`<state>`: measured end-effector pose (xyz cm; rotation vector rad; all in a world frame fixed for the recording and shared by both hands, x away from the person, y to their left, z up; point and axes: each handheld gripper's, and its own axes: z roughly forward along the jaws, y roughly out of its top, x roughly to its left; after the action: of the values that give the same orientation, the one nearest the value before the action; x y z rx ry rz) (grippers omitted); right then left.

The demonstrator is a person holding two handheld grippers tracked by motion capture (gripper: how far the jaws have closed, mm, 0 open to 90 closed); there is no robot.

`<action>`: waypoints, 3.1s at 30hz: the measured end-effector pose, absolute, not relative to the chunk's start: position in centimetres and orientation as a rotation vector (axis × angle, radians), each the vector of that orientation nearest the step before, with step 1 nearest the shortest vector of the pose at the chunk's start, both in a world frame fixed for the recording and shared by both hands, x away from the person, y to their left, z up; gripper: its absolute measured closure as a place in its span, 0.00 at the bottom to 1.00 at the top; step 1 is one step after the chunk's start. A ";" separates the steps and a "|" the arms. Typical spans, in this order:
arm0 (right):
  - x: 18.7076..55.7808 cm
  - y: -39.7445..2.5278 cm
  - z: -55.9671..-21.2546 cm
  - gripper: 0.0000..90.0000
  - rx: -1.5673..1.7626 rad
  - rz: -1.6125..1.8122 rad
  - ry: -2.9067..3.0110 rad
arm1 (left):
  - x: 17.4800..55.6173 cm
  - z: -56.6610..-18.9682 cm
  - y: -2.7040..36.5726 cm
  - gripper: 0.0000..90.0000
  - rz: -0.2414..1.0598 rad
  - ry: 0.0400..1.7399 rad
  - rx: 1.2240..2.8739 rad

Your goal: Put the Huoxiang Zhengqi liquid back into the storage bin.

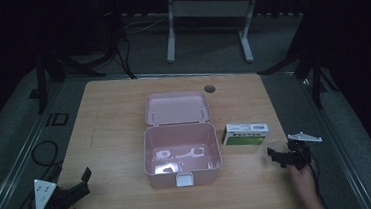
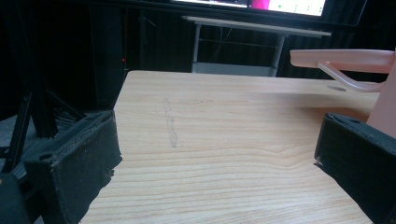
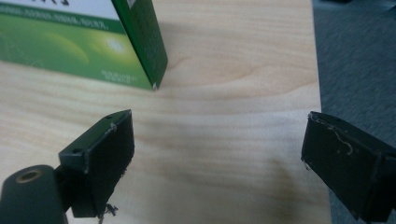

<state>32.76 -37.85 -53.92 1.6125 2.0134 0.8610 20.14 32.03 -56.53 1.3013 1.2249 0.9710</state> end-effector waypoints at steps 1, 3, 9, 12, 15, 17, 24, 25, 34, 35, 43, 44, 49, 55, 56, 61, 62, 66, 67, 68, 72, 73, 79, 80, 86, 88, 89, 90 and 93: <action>32.8 -38.0 -53.7 0.10 1.618 0.849 2.031 | 20.1 -56.5 32.0 0.00 0.971 1.225 1.301; 32.9 -38.2 -53.4 0.10 1.617 0.824 2.075 | 20.1 -56.5 32.0 0.00 0.970 1.226 1.300; 33.2 -38.3 -52.5 0.10 1.601 0.681 2.227 | 20.2 -56.5 32.0 0.00 0.968 1.226 1.303; 33.4 -38.3 -52.3 0.10 1.592 0.609 2.304 | 20.1 -56.5 32.1 0.00 0.967 1.226 1.300; 33.7 -38.4 -52.0 0.17 1.589 0.573 2.391 | 20.2 -56.5 32.1 0.00 0.966 1.227 1.303; 33.8 -38.2 -51.7 0.16 1.565 0.522 2.424 | 20.2 -56.5 32.1 0.00 0.965 1.226 1.303; 34.4 -37.5 -51.0 0.16 1.507 0.389 2.600 | 20.1 -56.5 32.1 0.00 0.965 1.226 1.303; 34.5 -37.3 -50.9 0.16 1.498 0.373 2.638 | 20.2 -56.5 32.1 0.00 0.965 1.226 1.302; 34.8 -36.3 -51.1 0.14 1.225 0.210 2.970 | 20.1 -56.5 32.1 0.00 0.960 1.223 1.302; 34.6 -36.2 -51.1 0.14 1.144 0.203 3.007 | 20.1 -56.5 32.1 0.00 0.960 1.223 1.302; 33.2 -35.0 -50.9 0.15 0.595 0.223 3.192 | 20.2 -56.5 32.1 0.00 0.960 1.224 1.306; 32.9 -34.8 -50.8 0.15 0.525 0.212 3.193 | 20.2 -56.5 32.1 0.00 0.960 1.223 1.306; 32.8 -34.0 -50.4 0.15 0.388 0.152 3.220 | 20.2 -56.5 32.1 0.00 0.960 1.223 1.307; 32.9 -32.4 -49.9 0.15 0.322 0.057 3.245 | 20.2 -56.5 32.1 0.00 0.960 1.223 1.306; 32.9 -32.0 -49.8 0.15 0.304 0.050 3.246 | 20.2 -56.5 32.1 0.00 0.959 1.223 1.307; 33.1 -30.5 -49.4 0.15 0.249 0.021 3.271 | 20.2 -56.5 32.1 0.00 0.957 1.222 1.305; 33.1 -30.3 -49.4 0.15 0.240 0.010 3.275 | 20.2 -56.5 32.1 0.00 0.957 1.221 1.304; 33.3 -29.1 -49.5 0.16 0.222 -0.082 3.298 | 20.2 -56.5 32.2 0.00 0.956 1.221 1.302; 33.5 -28.9 -49.4 0.16 0.231 -0.084 3.304 | 20.2 -56.5 32.2 0.00 0.956 1.221 1.302; 33.5 -28.5 -49.3 0.15 0.246 -0.087 3.301 | 20.2 -56.5 32.2 0.00 0.956 1.220 1.303; 33.3 -27.2 -49.1 0.15 0.173 -0.108 3.293 | 20.2 -56.5 32.2 0.00 0.955 1.220 1.302; 33.3 -26.9 -49.1 0.16 0.165 -0.098 3.294 | 20.2 -56.5 32.2 0.00 0.955 1.220 1.303; 33.2 -25.0 -49.2 0.16 0.050 -0.104 3.296 | 20.1 -56.5 32.2 0.00 0.955 1.217 1.304; 33.2 -24.7 -49.2 0.16 0.043 -0.110 3.292 | 20.1 -56.5 32.2 0.00 0.955 1.218 1.304; 33.0 -23.0 -48.9 0.15 -0.016 -0.112 3.286 | 20.1 -56.5 32.2 0.00 0.954 1.216 1.304; 32.9 -22.6 -48.8 0.15 -0.044 -0.098 3.273 | 20.1 -56.5 32.2 0.00 0.954 1.216 1.304; 32.9 -22.3 -48.8 0.15 -0.057 -0.089 3.276 | 20.1 -56.5 32.2 0.00 0.954 1.215 1.304; 32.8 -22.1 -48.7 0.15 -0.072 -0.085 3.266 | 20.1 -56.5 32.2 0.00 0.954 1.215 1.303; 32.6 -21.6 -48.5 0.14 -0.089 -0.071 3.249 | 20.1 -56.5 32.2 0.00 0.952 1.214 1.303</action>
<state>32.57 -21.60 -48.51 -0.0894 3.2492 -0.0706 20.13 32.18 -56.54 1.3025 1.2144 0.9525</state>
